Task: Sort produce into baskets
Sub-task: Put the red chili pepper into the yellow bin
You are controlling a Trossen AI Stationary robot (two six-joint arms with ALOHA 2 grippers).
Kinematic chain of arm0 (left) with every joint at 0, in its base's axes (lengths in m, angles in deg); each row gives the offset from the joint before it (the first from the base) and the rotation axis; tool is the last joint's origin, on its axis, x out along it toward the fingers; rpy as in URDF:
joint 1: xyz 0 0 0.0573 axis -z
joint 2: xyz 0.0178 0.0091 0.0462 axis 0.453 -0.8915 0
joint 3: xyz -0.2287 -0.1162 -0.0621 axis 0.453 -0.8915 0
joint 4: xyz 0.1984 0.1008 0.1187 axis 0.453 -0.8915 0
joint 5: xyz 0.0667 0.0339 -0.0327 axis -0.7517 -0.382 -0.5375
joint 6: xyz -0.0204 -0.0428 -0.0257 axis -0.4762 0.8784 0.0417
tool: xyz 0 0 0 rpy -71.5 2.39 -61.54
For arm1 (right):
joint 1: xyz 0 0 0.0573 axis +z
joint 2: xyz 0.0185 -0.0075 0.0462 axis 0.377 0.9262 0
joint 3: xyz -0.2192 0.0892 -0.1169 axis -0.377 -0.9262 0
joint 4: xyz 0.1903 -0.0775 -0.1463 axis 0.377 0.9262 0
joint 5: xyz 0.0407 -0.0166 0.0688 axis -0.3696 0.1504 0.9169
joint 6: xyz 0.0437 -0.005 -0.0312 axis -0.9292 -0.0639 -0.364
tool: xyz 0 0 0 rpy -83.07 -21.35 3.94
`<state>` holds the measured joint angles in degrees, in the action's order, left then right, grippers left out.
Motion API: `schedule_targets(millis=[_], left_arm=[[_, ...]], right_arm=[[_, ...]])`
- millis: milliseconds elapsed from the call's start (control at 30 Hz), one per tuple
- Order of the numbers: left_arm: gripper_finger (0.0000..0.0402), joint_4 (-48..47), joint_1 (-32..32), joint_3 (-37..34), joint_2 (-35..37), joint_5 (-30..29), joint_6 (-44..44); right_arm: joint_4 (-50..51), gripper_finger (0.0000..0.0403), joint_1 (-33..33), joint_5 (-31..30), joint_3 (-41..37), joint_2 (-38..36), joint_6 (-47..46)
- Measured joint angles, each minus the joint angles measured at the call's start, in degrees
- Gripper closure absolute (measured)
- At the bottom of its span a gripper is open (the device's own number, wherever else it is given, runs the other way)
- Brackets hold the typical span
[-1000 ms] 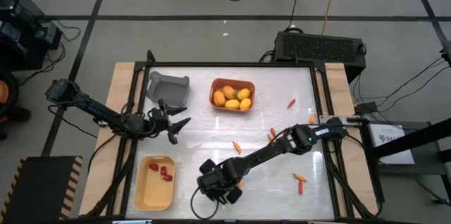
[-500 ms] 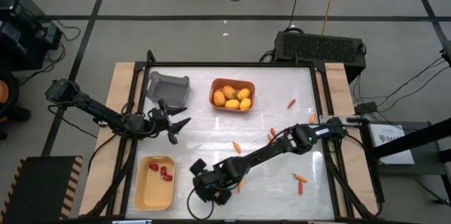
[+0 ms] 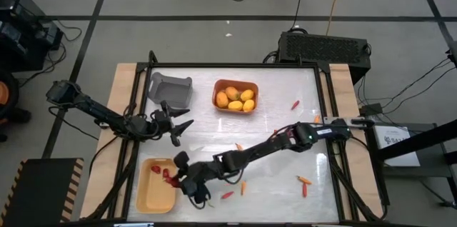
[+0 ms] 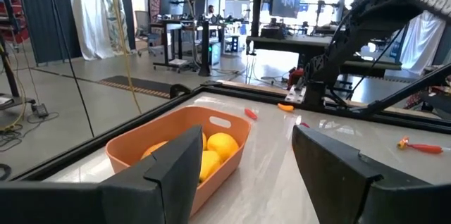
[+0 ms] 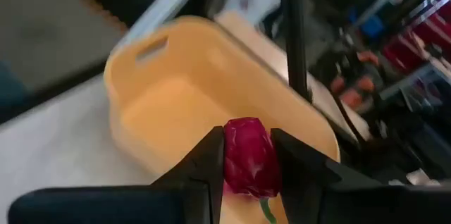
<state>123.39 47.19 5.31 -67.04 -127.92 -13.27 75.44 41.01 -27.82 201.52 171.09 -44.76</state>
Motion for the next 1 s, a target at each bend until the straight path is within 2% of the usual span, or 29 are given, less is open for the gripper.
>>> schedule_targets(millis=[100,333,533,800,1000], left_arm=[[0.0173,-0.1,0.0,0.0,0.0,0.0,-0.1],[0.0173,-0.3,0.0,0.0,0.0,0.0,-1.1],[0.0173,-0.7,0.0,0.0,0.0,0.0,-1.6],[0.0173,-0.7,0.0,0.0,0.0,-0.3,-1.6],[0.0173,-0.7,0.0,0.0,0.0,-0.2,-1.5]], right_arm=[[-8.8,0.0305,-1.3,3.7,0.0,2.4,-3.0],[-22.2,0.0305,-2.4,5.3,0.0,7.5,-3.6],[-24.1,0.0289,-2.4,5.3,0.0,8.2,-4.0],[-24.4,0.0221,-3.6,5.5,0.0,8.2,-11.9],[-24.7,0.0179,-3.8,5.4,0.0,8.2,-14.3]])
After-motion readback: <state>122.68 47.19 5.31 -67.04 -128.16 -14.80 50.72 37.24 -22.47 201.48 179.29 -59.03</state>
